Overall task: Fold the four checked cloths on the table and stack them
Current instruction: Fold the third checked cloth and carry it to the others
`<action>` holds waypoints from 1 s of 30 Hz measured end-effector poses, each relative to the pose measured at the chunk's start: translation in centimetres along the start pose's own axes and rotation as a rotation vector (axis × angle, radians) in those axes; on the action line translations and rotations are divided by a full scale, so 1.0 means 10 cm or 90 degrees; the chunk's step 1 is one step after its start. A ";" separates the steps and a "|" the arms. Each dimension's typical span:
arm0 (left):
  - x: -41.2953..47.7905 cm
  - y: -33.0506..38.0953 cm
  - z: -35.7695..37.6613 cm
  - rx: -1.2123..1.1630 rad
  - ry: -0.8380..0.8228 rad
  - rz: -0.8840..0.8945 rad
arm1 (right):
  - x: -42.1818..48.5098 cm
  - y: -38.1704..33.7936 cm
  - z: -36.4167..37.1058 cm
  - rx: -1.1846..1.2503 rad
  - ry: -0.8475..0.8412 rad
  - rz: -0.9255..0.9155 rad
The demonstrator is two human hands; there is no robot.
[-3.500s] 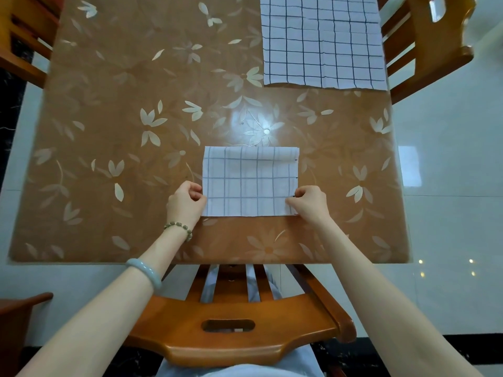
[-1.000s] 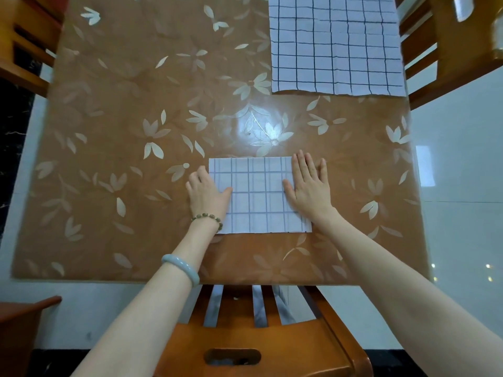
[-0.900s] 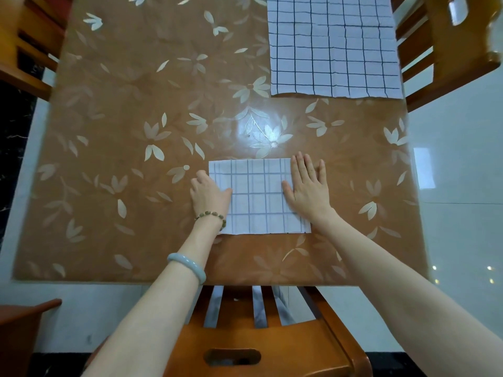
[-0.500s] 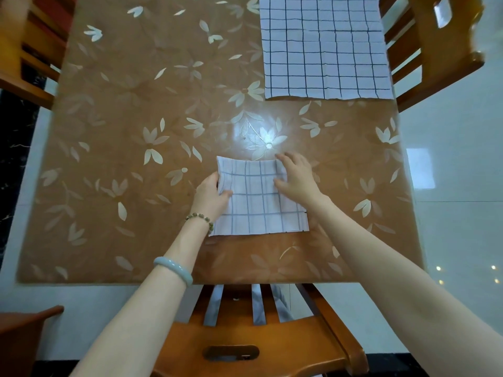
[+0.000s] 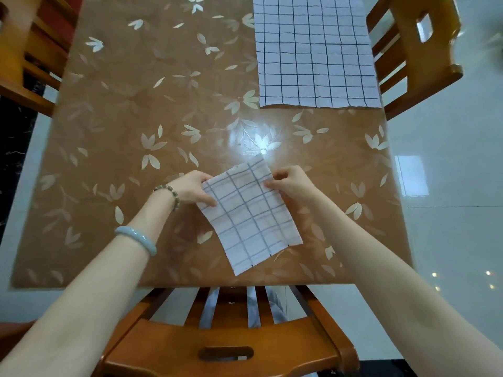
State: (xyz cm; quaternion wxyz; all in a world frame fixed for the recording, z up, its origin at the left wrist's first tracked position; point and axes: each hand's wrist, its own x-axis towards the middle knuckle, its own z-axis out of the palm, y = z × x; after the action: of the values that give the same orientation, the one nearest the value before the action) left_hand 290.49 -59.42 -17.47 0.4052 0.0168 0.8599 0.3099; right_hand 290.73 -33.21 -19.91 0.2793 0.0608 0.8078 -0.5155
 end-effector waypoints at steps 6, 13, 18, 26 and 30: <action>0.14 -0.09 0.30 -0.200 0.257 -0.021 | -0.15 0.34 0.04 -0.048 0.115 0.096; 0.14 -0.12 0.45 -0.229 0.266 -0.058 | -0.22 0.31 0.04 0.172 0.086 0.196; 0.05 -0.12 0.57 -0.547 0.183 -0.107 | -0.27 0.31 0.01 0.199 0.082 0.196; -0.08 -0.17 0.70 -0.558 0.233 -0.128 | -0.43 0.33 -0.01 0.308 0.101 0.231; -0.13 -0.25 0.88 -0.474 0.277 -0.140 | -0.57 0.38 -0.01 0.173 0.097 0.184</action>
State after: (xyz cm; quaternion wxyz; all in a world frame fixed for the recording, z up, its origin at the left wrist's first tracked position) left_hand 298.17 -57.21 -22.12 0.2239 -0.2876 0.7514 0.5500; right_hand 296.86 -30.26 -19.98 0.2775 0.2522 0.7327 -0.5679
